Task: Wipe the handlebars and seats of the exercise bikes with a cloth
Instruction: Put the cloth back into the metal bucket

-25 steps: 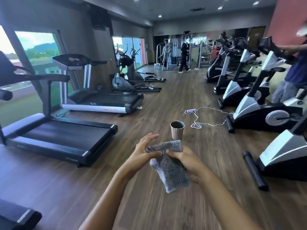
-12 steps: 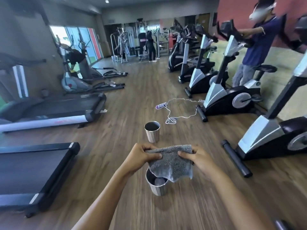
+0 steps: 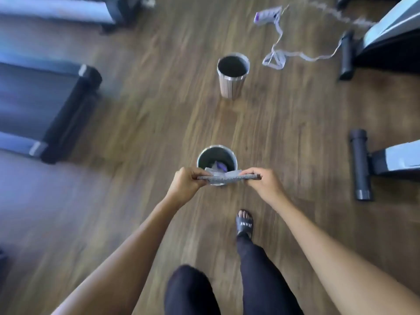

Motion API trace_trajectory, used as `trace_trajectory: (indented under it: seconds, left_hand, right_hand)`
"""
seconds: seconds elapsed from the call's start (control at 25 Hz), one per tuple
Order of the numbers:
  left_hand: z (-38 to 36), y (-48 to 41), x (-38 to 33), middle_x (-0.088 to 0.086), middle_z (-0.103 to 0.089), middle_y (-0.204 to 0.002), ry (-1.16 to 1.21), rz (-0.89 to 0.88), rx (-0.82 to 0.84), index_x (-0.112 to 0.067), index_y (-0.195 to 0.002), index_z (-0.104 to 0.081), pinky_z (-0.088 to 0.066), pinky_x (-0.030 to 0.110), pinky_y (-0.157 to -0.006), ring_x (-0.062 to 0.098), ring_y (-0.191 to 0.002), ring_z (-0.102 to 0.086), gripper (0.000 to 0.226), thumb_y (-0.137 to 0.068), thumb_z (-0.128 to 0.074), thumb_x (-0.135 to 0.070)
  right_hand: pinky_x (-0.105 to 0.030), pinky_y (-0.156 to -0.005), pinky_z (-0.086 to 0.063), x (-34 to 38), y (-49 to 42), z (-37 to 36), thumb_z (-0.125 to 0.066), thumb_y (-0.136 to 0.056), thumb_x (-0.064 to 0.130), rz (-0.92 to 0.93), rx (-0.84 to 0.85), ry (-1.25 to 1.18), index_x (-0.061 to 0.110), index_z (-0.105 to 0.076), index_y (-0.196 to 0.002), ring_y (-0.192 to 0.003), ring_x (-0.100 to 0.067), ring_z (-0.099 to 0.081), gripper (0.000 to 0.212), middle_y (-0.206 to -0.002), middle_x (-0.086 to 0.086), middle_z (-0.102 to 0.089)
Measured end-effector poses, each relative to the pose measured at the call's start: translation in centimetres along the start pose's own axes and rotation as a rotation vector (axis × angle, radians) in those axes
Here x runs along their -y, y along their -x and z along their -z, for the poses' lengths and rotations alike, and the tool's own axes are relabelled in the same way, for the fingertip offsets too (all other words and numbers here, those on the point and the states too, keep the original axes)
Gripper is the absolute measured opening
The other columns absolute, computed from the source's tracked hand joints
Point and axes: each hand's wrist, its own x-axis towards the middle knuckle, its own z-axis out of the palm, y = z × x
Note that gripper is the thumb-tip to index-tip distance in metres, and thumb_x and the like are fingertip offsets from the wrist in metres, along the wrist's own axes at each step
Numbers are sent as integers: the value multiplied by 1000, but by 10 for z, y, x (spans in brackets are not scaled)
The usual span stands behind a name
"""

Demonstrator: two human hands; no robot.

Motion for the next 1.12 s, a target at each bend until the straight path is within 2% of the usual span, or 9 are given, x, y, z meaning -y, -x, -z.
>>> trace_trajectory:
  seconds: [0.08, 0.16, 0.24, 0.32, 0.48, 0.64, 0.8, 1.04, 1.12]
  left_hand:
    - [-33, -29, 35, -9, -74, -83, -47, 83, -14, -19, -96, -81, -40, 3, -64, -10, -72, -61, 21, -83, -73, -5]
    - [-65, -50, 76, -9, -74, -80, -79, 152, 15, -21, -94, -81, -41, 4, -64, -2, -74, -64, 21, -83, -72, -5]
    - [-98, -76, 123, -7, -73, -76, -76, 231, 43, -20, -89, -80, -44, 10, -64, 7, -72, -64, 24, -83, -68, -1]
    - [-126, -102, 165, -5, -72, -73, -71, 288, 52, -22, -87, -79, -47, 19, -63, 10, -65, -60, 29, -83, -62, 2]
    - [-166, -155, 241, -9, -67, -70, -92, 298, 20, -19, -92, -79, -40, 9, -56, 4, -55, -52, 26, -87, -63, 1]
    - [-190, -206, 308, 0, -73, -79, -149, 277, -3, -15, -96, -79, -41, 10, -58, 10, -63, -58, 25, -89, -62, 2]
    - [-199, -248, 337, 0, -68, -77, -186, 247, -14, -19, -97, -78, -38, 7, -52, 4, -59, -53, 33, -86, -55, 2]
    - [-206, -299, 339, -4, -69, -86, -172, 133, -109, -17, -102, -74, -47, 15, -67, 11, -79, -60, 31, -86, -53, 0]
    - [-209, -307, 344, 1, -69, -100, -265, 105, -103, -16, -112, -70, -49, 24, -81, 18, -94, -61, 34, -87, -53, -1]
  right_hand:
    - [-13, -68, -43, -47, -39, -17, -65, -83, -12, -80, 39, 58, 9, -76, -87, -75, -5, -61, 25, -86, -9, -73]
    - [-9, -68, -42, -96, -65, -35, -63, -81, -18, -149, 70, 110, 0, -76, -89, -82, -15, -61, 23, -91, -18, -70]
    - [-13, -73, -43, -148, -91, -55, -62, -81, -16, -175, 92, 191, 6, -77, -87, -86, -18, -59, 27, -94, -9, -64]
    - [-27, -76, -48, -196, -115, -73, -61, -84, -8, -204, 110, 263, 20, -77, -84, -84, -17, -61, 32, -96, 1, -61]
    - [-44, -71, -54, -268, -167, -110, -60, -84, 2, -82, 142, 431, 24, -73, -89, -82, -22, -66, 26, -92, 6, -64]
    - [-36, -68, -46, -322, -225, -148, -63, -86, -3, 19, 145, 534, 13, -76, -97, -74, -31, -62, 23, -89, -1, -63]
    - [-37, -78, -46, -352, -273, -164, -62, -83, 2, 119, 145, 590, 15, -75, -100, -88, -29, -58, 25, -91, -3, -70]
    - [-38, -87, -45, -356, -321, -162, -61, -89, 11, 142, 85, 599, 17, -70, -109, -98, -28, -59, 23, -102, -4, -72]
    - [-40, -93, -44, -357, -331, -163, -64, -91, 14, 136, 110, 702, 17, -67, -118, -104, -30, -58, 27, -110, -5, -69]
